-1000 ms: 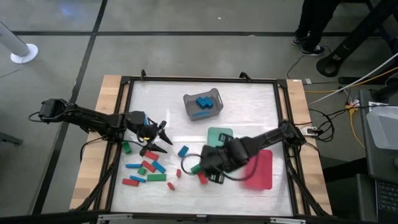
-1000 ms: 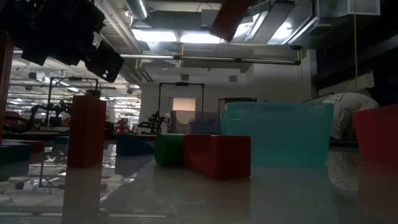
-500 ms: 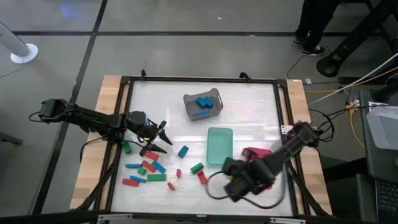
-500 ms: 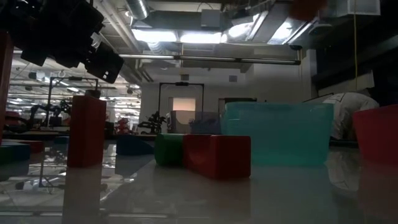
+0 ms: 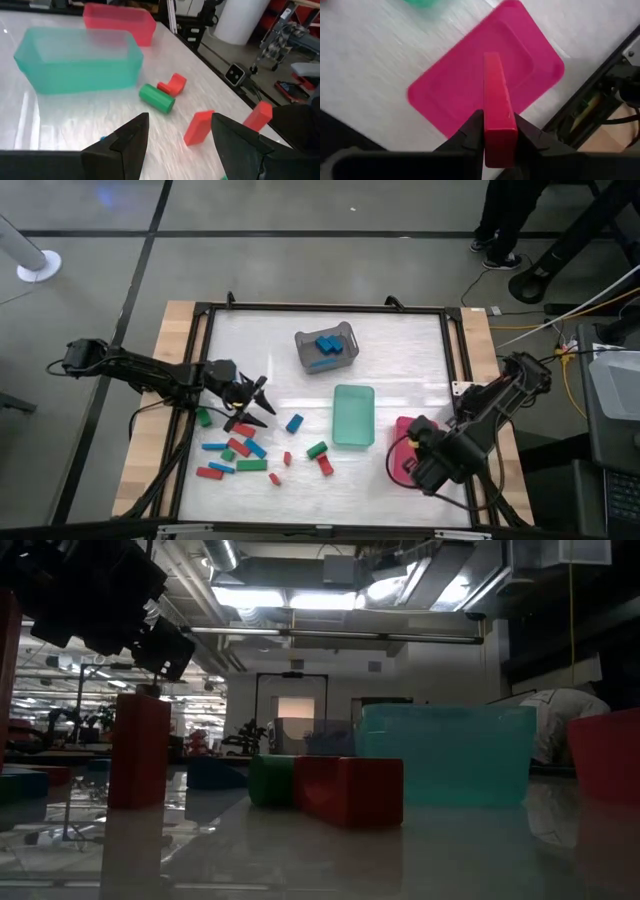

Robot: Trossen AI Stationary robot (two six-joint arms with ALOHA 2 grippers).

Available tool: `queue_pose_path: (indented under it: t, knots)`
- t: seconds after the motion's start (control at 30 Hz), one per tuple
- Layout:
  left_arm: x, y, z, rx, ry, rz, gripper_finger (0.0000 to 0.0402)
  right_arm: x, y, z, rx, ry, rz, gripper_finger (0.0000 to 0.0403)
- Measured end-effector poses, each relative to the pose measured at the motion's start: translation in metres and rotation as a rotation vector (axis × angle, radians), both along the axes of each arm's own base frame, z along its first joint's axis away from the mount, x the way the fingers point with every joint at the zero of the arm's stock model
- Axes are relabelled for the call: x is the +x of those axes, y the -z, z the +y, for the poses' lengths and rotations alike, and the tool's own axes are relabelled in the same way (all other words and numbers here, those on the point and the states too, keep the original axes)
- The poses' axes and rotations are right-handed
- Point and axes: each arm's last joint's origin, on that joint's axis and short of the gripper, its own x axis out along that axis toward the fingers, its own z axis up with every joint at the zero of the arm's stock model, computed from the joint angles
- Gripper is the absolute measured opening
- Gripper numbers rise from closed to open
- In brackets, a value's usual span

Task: Sort blocks
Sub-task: Put the red block into the pink bin, then put the green block into the green bin

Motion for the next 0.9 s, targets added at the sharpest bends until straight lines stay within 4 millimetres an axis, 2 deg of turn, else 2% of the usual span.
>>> queue_pose_path:
  t: [0.37,0.63,0.9]
  knots:
    - [-0.004,0.005,-0.018,0.051,0.126,0.029,0.0203,-0.001,0.032,-0.001,-0.027,0.002,0.045,0.0076]
    - [-0.010,0.005,-0.042,0.115,0.283,-0.012,0.0203,-0.003,0.036,-0.002,-0.024,0.005,0.073,0.0141]
    - [-0.015,0.006,-0.056,0.125,0.298,-0.002,0.0203,-0.002,0.036,-0.001,-0.013,0.005,0.062,0.0184]
